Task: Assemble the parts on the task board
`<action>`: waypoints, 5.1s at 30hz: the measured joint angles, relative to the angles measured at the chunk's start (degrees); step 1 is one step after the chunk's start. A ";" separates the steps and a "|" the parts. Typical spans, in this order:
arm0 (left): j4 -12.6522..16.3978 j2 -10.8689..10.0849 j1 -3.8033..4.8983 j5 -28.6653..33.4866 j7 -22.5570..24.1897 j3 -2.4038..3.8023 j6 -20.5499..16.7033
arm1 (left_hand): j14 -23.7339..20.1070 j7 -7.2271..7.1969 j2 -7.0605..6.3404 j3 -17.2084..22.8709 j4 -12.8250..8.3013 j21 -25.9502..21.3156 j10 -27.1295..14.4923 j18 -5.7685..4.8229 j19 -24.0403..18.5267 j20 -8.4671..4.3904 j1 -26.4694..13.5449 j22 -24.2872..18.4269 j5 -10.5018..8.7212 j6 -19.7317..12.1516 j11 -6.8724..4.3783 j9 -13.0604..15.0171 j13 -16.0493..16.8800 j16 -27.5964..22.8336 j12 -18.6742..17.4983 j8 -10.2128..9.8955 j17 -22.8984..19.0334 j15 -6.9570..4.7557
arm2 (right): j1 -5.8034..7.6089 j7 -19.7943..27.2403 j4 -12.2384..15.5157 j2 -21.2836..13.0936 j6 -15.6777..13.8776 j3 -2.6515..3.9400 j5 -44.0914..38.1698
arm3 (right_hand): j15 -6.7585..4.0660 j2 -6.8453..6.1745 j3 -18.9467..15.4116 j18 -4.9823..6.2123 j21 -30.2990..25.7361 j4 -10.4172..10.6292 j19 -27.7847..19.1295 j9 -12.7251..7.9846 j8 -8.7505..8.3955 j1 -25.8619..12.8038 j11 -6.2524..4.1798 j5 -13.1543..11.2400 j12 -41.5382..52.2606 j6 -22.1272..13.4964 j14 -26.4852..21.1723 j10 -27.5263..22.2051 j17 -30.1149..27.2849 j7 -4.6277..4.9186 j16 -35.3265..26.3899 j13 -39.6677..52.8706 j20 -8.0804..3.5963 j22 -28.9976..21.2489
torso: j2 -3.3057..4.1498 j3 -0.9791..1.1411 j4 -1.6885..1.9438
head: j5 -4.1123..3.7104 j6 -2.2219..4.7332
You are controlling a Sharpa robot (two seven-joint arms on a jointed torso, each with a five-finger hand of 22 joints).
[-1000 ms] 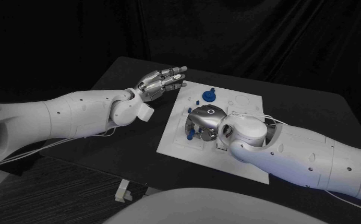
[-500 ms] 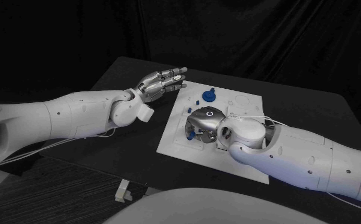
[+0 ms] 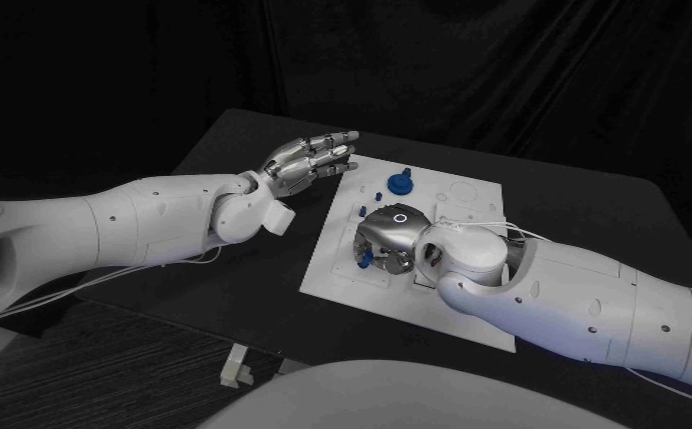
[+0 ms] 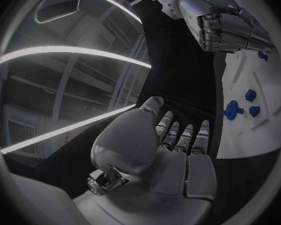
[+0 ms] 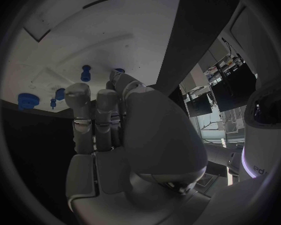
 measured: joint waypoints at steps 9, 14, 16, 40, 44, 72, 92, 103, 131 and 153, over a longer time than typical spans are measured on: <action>-0.02 0.08 -0.07 0.00 -0.07 0.00 0.18 | 0.00 0.00 -0.04 0.00 0.00 0.00 0.46 0.00 0.00 0.00 -0.05 -0.01 0.00 0.00 0.43 0.00 0.01 0.00 0.92 0.00 0.00 0.00 | -0.26 0.65 -0.33 -0.12 0.98 -0.08 -0.16 | 1.01 -2.06 -1.07 0.02 -6.88 2.35 -4.01 -2.97 -4.96 -5.88 1.07 -0.78 -0.90 -13.64 -3.89 -2.77 -3.31 -2.02 -2.34 2.73 1.15 0.00 | -0.03 -0.01 -0.02 | 0.18 0.00; -0.05 0.05 -0.12 0.00 -0.10 0.00 0.26 | 0.00 0.00 -0.02 0.00 0.00 0.00 0.22 0.00 0.00 0.00 -0.05 -0.03 0.00 0.00 0.79 0.00 0.01 0.00 1.32 0.00 0.00 0.00 | -0.27 0.86 -0.29 -0.50 1.35 -0.08 -0.19 | 1.11 -2.47 -4.21 0.03 -10.00 3.72 -5.03 -4.34 -4.96 -8.22 1.50 -3.42 -0.89 -17.91 -5.40 -6.75 -4.18 -4.44 -3.03 3.01 1.57 0.00 | -0.01 -0.01 -0.01 | 0.18 0.00; -0.09 0.05 -0.13 0.00 -0.12 0.00 0.29 | 0.00 0.00 -0.02 0.00 0.00 0.00 0.22 0.00 0.00 0.00 -0.05 -0.04 0.00 0.00 0.79 0.00 0.01 0.00 1.32 0.00 0.00 0.00 | -0.28 0.89 -0.27 -0.65 1.36 -0.08 -0.20 | 1.12 -2.47 -5.80 0.03 -10.85 4.21 -5.03 -4.58 -4.96 -8.22 1.84 -4.16 -0.88 -18.16 -5.42 -7.96 -4.19 -4.67 -3.03 3.62 1.57 0.00 | 0.00 -0.01 -0.01 | 0.18 0.00; -0.11 -0.37 -0.24 0.00 -0.19 0.00 0.39 | 0.00 0.61 0.35 0.01 0.00 0.00 0.21 -0.01 0.01 0.00 -0.43 -0.07 0.00 0.62 0.78 0.00 0.02 0.00 1.33 0.00 0.00 0.00 | 11.91 4.08 14.37 -18.51 -16.92 -0.09 0.56 | 1.61 -1.40 -13.02 0.03 -14.93 11.79 -3.22 -8.56 -3.57 -6.14 2.53 -4.09 3.32 -20.92 -5.70 -28.74 -3.48 -7.40 -1.59 3.53 2.43 0.00 | -0.03 0.00 -0.03 | -0.30 0.00; -0.07 -0.47 -0.25 0.00 -0.18 0.00 0.37 | 0.00 0.61 0.35 0.01 0.00 0.00 0.21 -0.01 0.01 0.00 -0.43 -0.07 0.00 0.61 0.78 0.00 0.02 0.00 1.33 0.00 0.00 0.00 | 14.69 6.06 17.42 -24.40 -19.57 0.04 1.67 | 0.71 1.35 -8.99 0.02 -13.36 10.62 -2.33 -7.54 0.06 -5.31 1.34 -2.88 8.79 -12.78 -4.78 -19.83 -3.26 -3.41 -0.87 3.63 1.56 0.00 | -0.04 0.02 -0.03 | -0.63 0.00; 0.28 -0.40 -0.33 -0.01 1.16 0.00 0.35 | 1.63 0.01 -0.25 2.94 0.24 0.47 1.27 -0.01 2.02 0.00 -1.04 -0.06 1.97 1.85 1.42 0.01 0.10 3.55 4.03 0.01 0.85 0.83 | 12.00 -22.71 7.28 -25.27 18.54 -0.13 31.77 | -4.53 8.48 -20.40 -4.47 28.35 11.85 8.39 1.83 4.78 -41.89 -5.97 6.40 74.89 7.05 5.78 16.92 33.00 -4.77 27.75 71.80 -3.66 0.01 | -0.04 -0.04 -0.20 | -2.43 0.00; 0.50 -0.46 -0.34 -0.01 1.56 0.00 0.38 | 2.05 0.01 -0.25 2.94 0.24 0.47 1.32 -0.01 2.02 0.00 -1.04 -0.07 1.97 1.85 1.47 0.01 0.10 3.55 4.03 0.01 0.85 1.20 | 9.31 -28.25 4.47 -21.07 20.87 -0.12 37.81 | -4.27 8.91 -21.80 -4.47 28.29 10.46 8.39 2.13 2.34 -38.87 -5.96 5.88 74.89 5.93 6.02 16.93 33.00 -3.73 27.75 71.81 -3.65 0.02 | -0.02 -0.05 0.01 | -3.02 0.00; 0.50 -0.39 -0.35 -0.01 1.50 0.00 0.44 | 2.05 0.01 -0.26 2.94 0.24 0.47 1.34 -0.01 2.02 0.00 -1.04 -0.08 1.96 1.84 1.50 0.01 0.10 3.55 4.03 0.01 0.85 1.20 | 8.41 -28.71 3.40 -20.08 21.05 -0.10 38.23 | -4.27 8.91 -22.60 -4.46 26.66 11.23 8.39 3.82 2.34 -38.87 -5.96 2.99 74.89 5.11 6.02 16.93 33.00 -3.90 27.75 71.81 -3.64 0.02 | -0.03 -0.06 -0.05 | -2.91 0.00; 0.36 -0.25 -0.40 -0.01 1.02 0.00 0.92 | 2.05 0.31 -0.78 5.29 0.23 0.47 1.72 -0.01 2.02 0.00 -1.56 -0.08 1.95 1.52 1.91 0.01 0.10 3.55 4.00 0.01 0.85 1.21 | 6.23 -28.99 1.04 -16.94 21.96 -0.11 38.40 | -4.26 8.77 -23.32 -4.45 24.40 10.51 7.88 5.89 2.01 -37.21 -5.95 1.07 74.89 3.68 6.02 16.93 33.00 -3.51 27.75 71.81 -3.15 0.03 | -0.04 -0.06 -0.04 | -2.93 0.00; 0.05 0.09 -0.45 -0.01 0.43 0.00 1.62 | 2.05 0.30 -0.78 5.29 0.23 0.47 1.43 -0.01 2.02 0.00 -1.56 -0.09 1.95 1.51 2.22 0.01 0.10 3.55 3.99 0.01 0.85 1.21 | 5.52 -29.03 0.31 -15.96 22.30 0.06 38.47 | -3.93 6.63 -25.03 -4.44 23.29 4.50 7.67 13.45 2.04 -30.41 -5.60 22.46 74.89 1.83 6.32 17.24 33.00 -3.31 27.69 71.81 -3.36 0.03 | -0.04 -0.06 -0.02 | -2.64 0.00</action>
